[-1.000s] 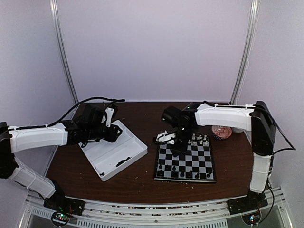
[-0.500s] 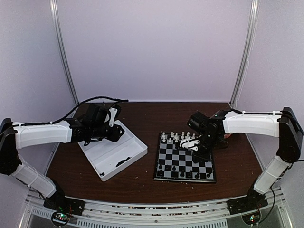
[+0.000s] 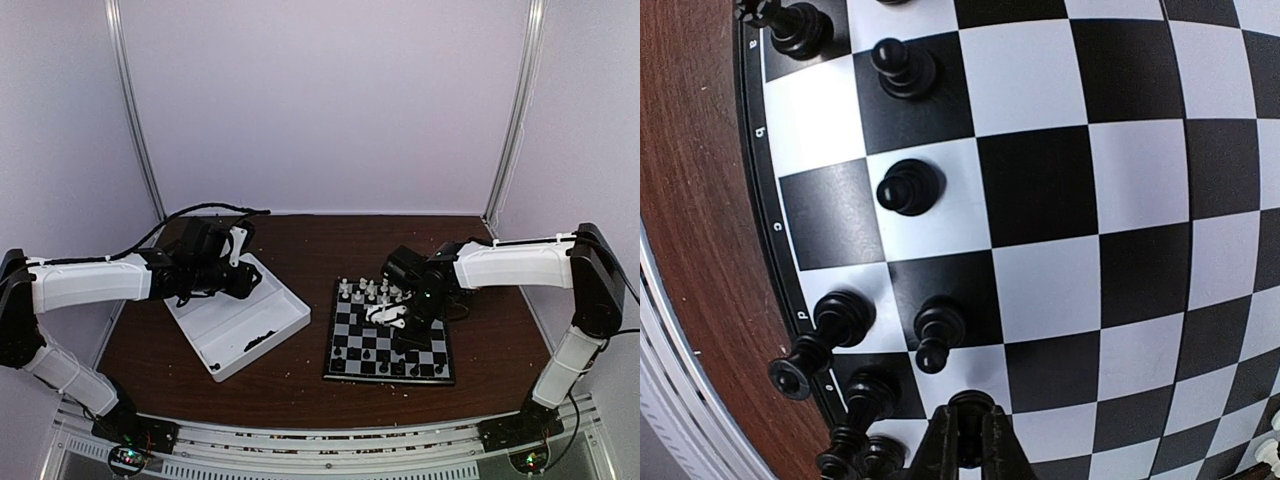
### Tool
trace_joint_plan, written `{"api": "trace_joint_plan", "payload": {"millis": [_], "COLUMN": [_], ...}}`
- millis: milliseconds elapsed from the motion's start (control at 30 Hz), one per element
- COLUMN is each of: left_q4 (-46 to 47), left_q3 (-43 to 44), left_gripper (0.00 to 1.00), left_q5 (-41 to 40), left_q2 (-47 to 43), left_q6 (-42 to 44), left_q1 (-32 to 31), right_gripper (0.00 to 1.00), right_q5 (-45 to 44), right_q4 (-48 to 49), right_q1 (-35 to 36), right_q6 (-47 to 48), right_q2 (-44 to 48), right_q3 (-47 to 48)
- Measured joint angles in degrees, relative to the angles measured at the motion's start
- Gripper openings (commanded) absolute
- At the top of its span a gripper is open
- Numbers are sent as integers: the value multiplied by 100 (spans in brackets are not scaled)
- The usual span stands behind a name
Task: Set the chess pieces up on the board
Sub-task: Place the pawn at b7.
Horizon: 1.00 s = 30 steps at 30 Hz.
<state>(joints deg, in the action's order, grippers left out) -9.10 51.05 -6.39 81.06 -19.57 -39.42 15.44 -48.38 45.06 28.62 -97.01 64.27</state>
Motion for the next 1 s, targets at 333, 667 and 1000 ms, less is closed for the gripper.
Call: {"api": "trace_joint_plan", "payload": {"millis": [333, 667, 1000], "left_q4": [0, 0, -2], "left_q3": [0, 0, 0], "left_gripper": [35, 35, 35], "left_q5": [2, 2, 2], "left_q2": [0, 0, 0], "left_q6": [0, -2, -2], "left_q1": [0, 0, 0], "right_gripper": [9, 13, 31], "right_q5": [0, -2, -26], "right_q4": [11, 20, 24], "right_q1": [33, 63, 120], "right_q6": [17, 42, 55], "right_q2": [-31, -168, -179], "right_q3": [0, -2, -2]}}
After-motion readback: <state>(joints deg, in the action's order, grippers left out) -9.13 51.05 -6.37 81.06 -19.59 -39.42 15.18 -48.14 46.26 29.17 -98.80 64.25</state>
